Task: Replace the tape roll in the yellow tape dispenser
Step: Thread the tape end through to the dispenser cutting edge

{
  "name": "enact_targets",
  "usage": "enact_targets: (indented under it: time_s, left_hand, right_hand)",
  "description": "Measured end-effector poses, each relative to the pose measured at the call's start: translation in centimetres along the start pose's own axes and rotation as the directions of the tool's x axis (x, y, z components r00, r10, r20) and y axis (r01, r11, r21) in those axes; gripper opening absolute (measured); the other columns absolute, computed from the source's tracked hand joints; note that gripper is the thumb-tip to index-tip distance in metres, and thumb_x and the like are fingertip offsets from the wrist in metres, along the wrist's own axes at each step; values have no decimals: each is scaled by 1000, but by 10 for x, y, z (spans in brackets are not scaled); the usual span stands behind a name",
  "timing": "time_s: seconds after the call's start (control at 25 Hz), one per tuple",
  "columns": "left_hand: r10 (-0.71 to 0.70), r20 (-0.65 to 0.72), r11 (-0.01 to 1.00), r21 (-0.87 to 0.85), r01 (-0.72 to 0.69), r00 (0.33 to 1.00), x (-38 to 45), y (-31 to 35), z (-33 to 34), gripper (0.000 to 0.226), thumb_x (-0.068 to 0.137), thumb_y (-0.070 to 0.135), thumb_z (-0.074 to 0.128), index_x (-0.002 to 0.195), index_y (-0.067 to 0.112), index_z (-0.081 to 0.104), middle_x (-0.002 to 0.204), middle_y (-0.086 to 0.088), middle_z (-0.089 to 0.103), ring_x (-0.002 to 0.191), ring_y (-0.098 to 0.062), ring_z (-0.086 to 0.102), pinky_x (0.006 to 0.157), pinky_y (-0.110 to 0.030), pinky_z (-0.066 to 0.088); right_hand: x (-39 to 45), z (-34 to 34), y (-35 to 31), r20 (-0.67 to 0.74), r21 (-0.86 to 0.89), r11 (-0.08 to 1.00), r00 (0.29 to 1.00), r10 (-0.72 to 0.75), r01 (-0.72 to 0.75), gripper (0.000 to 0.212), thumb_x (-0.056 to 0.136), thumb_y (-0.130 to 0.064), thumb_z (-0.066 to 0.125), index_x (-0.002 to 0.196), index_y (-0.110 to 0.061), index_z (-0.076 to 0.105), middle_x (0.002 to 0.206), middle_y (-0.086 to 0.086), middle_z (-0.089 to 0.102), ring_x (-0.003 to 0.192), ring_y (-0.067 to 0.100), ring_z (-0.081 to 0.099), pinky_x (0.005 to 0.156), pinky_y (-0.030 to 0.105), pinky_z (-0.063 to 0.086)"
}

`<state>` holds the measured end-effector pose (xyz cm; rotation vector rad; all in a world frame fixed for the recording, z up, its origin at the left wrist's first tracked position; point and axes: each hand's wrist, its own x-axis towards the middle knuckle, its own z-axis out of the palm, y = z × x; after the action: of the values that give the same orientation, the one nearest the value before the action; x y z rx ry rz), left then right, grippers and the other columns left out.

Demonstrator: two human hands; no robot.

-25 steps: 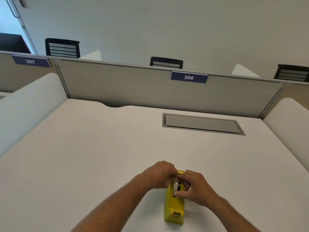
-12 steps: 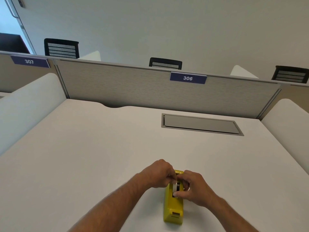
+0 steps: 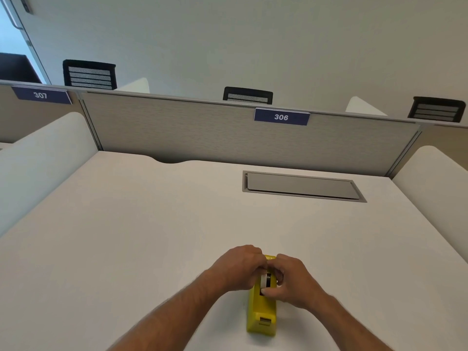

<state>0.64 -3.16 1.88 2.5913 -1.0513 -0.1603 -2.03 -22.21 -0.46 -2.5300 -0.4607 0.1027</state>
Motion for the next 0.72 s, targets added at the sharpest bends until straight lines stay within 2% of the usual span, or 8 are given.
enact_targets:
  time_s: [0.16,0.28,0.36,0.52,0.6,0.72]
  left_hand:
    - [-29,-31,1000,-9,29,999,-3,3,2,21,99,21,52,111,14,68,104,-4,67,96,-18,57,85,-34,52]
    - [-48,-52,999,-13,48,997,-4,5,2,23,100,23,49,110,13,68,102,-5,66,95,-19,58,83,-33,50]
    - [-61,-59,998,-16,60,996,-4,6,3,24,101,25,49,109,14,68,102,-4,66,94,-18,58,82,-32,50]
    - [-69,-71,997,-36,67,995,-6,5,5,24,101,25,49,110,14,69,104,-3,67,95,-17,59,82,-31,51]
    - [-70,-77,997,-37,67,995,-8,6,6,25,102,26,49,110,15,69,105,-3,67,96,-17,59,84,-32,51]
    - [-70,-85,997,-40,67,994,-10,6,7,24,102,27,49,111,15,68,106,-2,67,97,-17,60,85,-32,52]
  right_hand:
    - [-2,2,0,-16,-2,1000,1000,11,-11,34,61,-52,75,89,-37,63,72,-16,50,64,6,50,58,14,41]
    - [-8,3,-1,-19,31,999,1000,17,-16,44,64,-54,78,102,-38,63,76,-19,51,67,6,53,60,12,46]
    - [-15,3,-2,-57,122,992,998,40,-32,54,62,-52,80,111,-40,62,79,-17,54,72,6,55,63,13,50]
    - [-27,13,-5,-164,303,929,948,271,-213,78,53,-52,89,123,-39,57,77,-10,56,67,10,54,57,19,51]
    - [-30,21,-7,-93,351,878,921,379,-326,101,51,-52,92,139,-35,46,73,-6,53,63,7,49,54,17,46]
    - [-35,25,-6,56,348,872,936,347,-344,124,53,-52,91,152,-40,18,74,-4,56,64,6,55,57,14,48]
